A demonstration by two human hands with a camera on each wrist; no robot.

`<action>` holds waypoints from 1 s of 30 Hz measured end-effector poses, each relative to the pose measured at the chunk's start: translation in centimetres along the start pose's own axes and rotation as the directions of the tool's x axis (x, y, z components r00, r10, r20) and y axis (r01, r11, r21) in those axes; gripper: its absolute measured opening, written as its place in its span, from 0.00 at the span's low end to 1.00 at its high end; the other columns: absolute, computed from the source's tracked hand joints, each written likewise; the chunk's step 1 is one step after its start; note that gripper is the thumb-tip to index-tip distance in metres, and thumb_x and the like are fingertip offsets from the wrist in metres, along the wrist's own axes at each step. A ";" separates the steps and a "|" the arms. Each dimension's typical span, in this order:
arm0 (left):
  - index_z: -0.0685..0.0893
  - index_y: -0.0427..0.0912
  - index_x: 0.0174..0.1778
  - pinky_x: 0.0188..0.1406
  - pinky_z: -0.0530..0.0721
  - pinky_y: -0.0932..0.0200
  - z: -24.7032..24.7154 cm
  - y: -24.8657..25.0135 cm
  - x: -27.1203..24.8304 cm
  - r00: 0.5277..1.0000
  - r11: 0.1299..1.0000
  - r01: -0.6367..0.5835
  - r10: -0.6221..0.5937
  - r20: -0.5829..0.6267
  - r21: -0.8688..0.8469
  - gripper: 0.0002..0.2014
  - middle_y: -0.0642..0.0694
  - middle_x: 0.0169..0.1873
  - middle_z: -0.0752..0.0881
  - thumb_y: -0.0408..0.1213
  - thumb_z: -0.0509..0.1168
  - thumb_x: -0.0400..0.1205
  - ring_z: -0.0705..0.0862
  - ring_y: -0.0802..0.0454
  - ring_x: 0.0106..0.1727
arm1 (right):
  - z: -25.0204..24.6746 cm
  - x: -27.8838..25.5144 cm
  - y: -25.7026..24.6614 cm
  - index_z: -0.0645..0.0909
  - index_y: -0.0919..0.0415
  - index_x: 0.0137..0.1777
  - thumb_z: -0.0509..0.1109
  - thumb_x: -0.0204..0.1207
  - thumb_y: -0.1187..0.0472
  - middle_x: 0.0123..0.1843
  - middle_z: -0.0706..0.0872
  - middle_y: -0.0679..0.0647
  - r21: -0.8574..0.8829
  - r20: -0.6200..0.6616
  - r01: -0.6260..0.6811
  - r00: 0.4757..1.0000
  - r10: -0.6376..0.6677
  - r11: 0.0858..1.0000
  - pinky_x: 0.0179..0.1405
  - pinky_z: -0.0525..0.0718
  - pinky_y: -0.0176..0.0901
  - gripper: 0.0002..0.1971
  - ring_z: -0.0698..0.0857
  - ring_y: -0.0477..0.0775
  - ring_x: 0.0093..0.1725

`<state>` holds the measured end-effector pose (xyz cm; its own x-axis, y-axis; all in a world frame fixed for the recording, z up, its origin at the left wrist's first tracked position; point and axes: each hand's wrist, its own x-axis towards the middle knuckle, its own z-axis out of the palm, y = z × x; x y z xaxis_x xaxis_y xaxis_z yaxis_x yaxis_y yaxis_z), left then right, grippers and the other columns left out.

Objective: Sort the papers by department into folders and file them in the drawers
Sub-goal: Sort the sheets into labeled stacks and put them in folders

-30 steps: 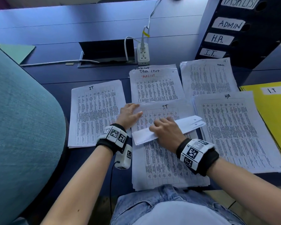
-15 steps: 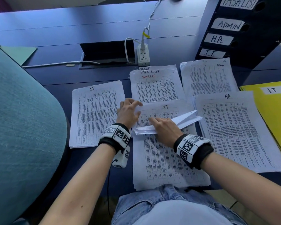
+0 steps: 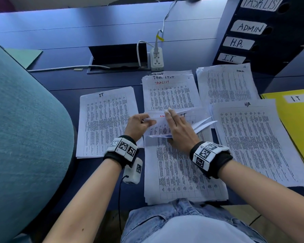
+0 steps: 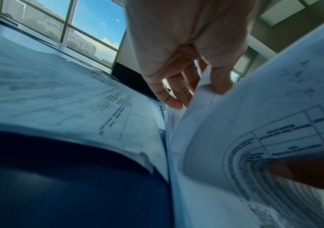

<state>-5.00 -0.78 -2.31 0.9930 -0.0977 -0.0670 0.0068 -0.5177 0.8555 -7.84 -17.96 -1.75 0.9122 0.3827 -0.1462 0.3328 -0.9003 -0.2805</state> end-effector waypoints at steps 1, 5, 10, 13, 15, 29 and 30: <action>0.83 0.39 0.32 0.36 0.82 0.58 0.0 -0.1 0.0 1.000 0.999 0.010 -0.010 0.007 -0.047 0.07 0.41 0.31 0.84 0.33 0.71 0.76 0.82 0.50 0.34 | 0.1 -0.1 0.1 0.43 0.67 0.81 0.68 0.74 0.63 0.83 0.47 0.63 -0.007 0.003 0.004 1.000 -0.004 1.000 0.73 0.68 0.61 0.44 0.61 0.66 0.77; 0.82 0.41 0.41 0.40 0.85 0.57 0.0 -0.2 -0.2 0.997 0.979 0.066 -0.056 0.059 -0.191 0.03 0.46 0.34 0.84 0.30 0.67 0.78 0.83 0.57 0.33 | 0.3 -0.3 0.3 0.44 0.69 0.80 0.68 0.74 0.64 0.82 0.50 0.68 -0.011 -0.002 0.029 1.000 -0.029 1.000 0.71 0.70 0.63 0.42 0.67 0.68 0.75; 0.82 0.43 0.44 0.36 0.84 0.57 -0.3 -0.3 -0.4 0.993 0.971 0.074 -0.052 0.102 -0.228 0.07 0.52 0.32 0.85 0.35 0.59 0.83 0.85 0.58 0.33 | 0.4 -0.4 0.4 0.42 0.70 0.79 0.67 0.75 0.64 0.82 0.49 0.67 -0.019 0.003 0.044 0.999 -0.044 0.999 0.72 0.69 0.61 0.42 0.67 0.67 0.75; 0.82 0.47 0.43 0.33 0.85 0.58 -0.5 0.1 -0.6 0.987 0.955 0.122 -0.089 0.132 -0.270 0.11 0.50 0.33 0.84 0.36 0.55 0.85 0.85 0.63 0.31 | 0.1 -0.3 0.3 0.35 0.64 0.77 0.66 0.76 0.64 0.83 0.48 0.65 -0.026 0.014 0.073 0.997 -0.073 0.997 0.70 0.69 0.60 0.43 0.67 0.65 0.75; 0.81 0.43 0.46 0.26 0.83 0.67 -0.6 0.6 -0.6 0.983 0.937 0.161 -0.125 0.131 -0.309 0.11 0.48 0.33 0.82 0.34 0.53 0.86 0.85 0.66 0.27 | -0.1 -0.3 0.2 0.35 0.60 0.78 0.65 0.77 0.62 0.83 0.48 0.62 -0.057 0.038 0.087 0.996 -0.085 0.995 0.71 0.68 0.59 0.42 0.67 0.63 0.75; 0.82 0.38 0.25 0.25 0.75 0.63 0.9 1.5 -1.6 0.999 0.998 -0.014 0.011 -0.045 -0.064 0.12 0.49 0.20 0.77 0.31 0.72 0.74 0.73 0.58 0.23 | -2.7 1.0 0.1 0.83 0.66 0.41 0.65 0.76 0.44 0.41 0.86 0.61 0.587 0.037 -0.080 0.997 0.071 0.806 0.40 0.79 0.41 0.22 0.80 0.53 0.36; 0.85 0.37 0.29 0.27 0.78 0.62 1.2 1.8 -2.1 1.000 0.995 -0.011 0.012 0.009 -0.103 0.08 0.47 0.23 0.81 0.31 0.72 0.74 0.76 0.57 0.26 | -2.6 1.0 -0.1 0.81 0.64 0.37 0.68 0.75 0.47 0.35 0.82 0.56 0.592 0.034 -0.100 0.994 0.099 0.800 0.35 0.75 0.37 0.18 0.77 0.49 0.33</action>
<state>-7.18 -2.50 -1.22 0.9919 -0.1113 -0.0616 0.0083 -0.4261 0.9046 -6.36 -18.03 0.61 0.9321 0.2982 -0.2055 0.0333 -0.6357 -0.7712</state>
